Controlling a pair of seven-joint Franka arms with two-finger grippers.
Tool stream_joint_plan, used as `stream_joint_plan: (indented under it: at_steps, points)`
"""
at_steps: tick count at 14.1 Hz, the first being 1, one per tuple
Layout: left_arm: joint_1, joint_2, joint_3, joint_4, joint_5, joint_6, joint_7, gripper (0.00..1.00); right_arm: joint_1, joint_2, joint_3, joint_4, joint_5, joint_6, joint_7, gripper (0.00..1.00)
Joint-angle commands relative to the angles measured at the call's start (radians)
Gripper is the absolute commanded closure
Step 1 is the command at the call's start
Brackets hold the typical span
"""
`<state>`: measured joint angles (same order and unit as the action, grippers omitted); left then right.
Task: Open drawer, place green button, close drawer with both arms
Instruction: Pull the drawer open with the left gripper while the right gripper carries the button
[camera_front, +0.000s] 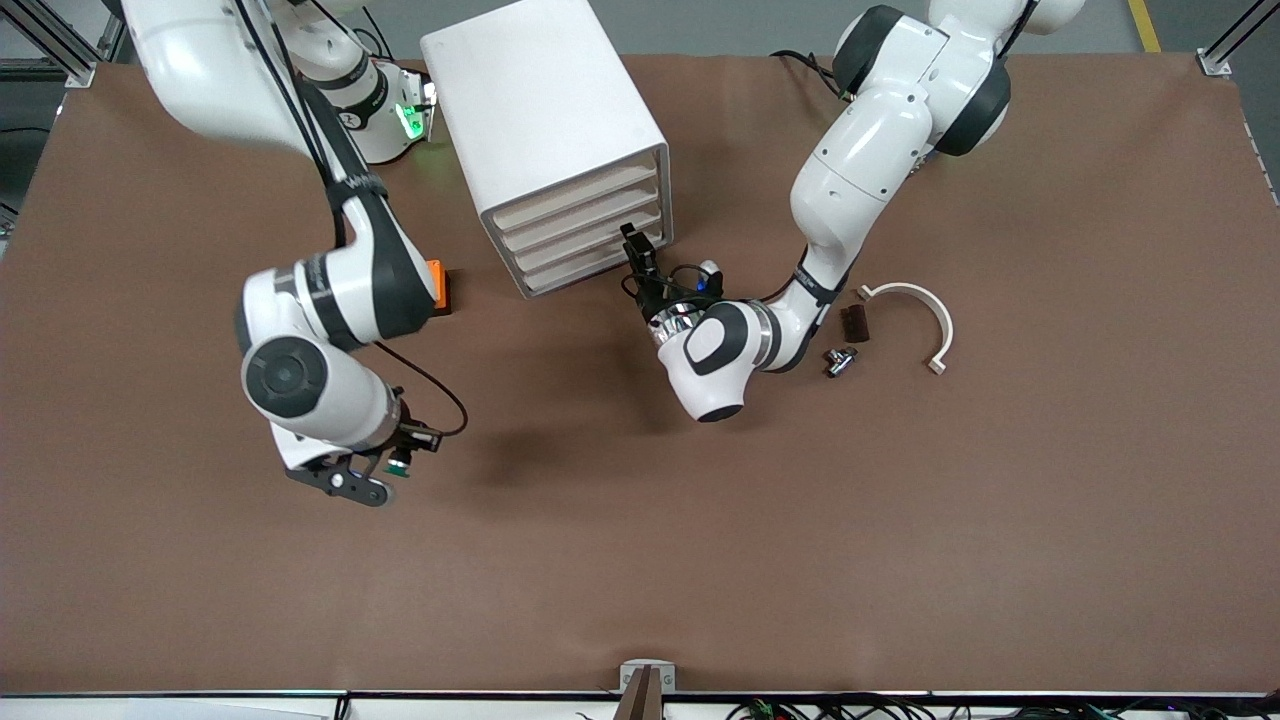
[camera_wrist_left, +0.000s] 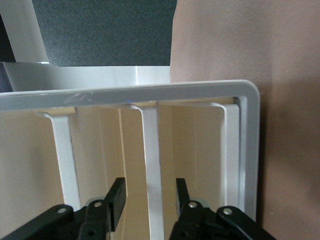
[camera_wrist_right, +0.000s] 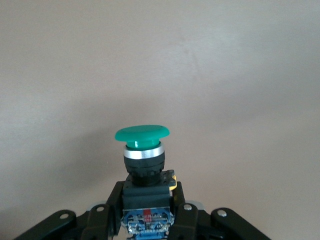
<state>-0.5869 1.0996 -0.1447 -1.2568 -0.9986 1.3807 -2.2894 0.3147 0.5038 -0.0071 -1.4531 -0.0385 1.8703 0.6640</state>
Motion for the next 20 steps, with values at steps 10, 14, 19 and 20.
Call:
stream_joint_plan:
  at_steps: [10,14,19,20]
  points:
    - [-0.064,0.022,-0.001,0.010,-0.009,-0.015,-0.013,0.75,0.141,-0.449,0.012,-0.395,0.100,-0.042,0.488,1.00]
    - [-0.056,0.025,0.001,0.010,-0.008,-0.015,-0.016,0.88,0.242,-0.393,0.010,-0.397,0.104,0.076,0.707,1.00]
    - [-0.024,0.025,0.008,0.011,-0.023,-0.015,-0.016,0.93,0.342,-0.315,0.010,-0.369,0.101,0.128,0.911,1.00]
    - [-0.016,0.025,0.008,0.011,-0.023,-0.015,-0.016,0.93,0.359,-0.306,0.010,-0.365,0.100,0.133,0.945,1.00]
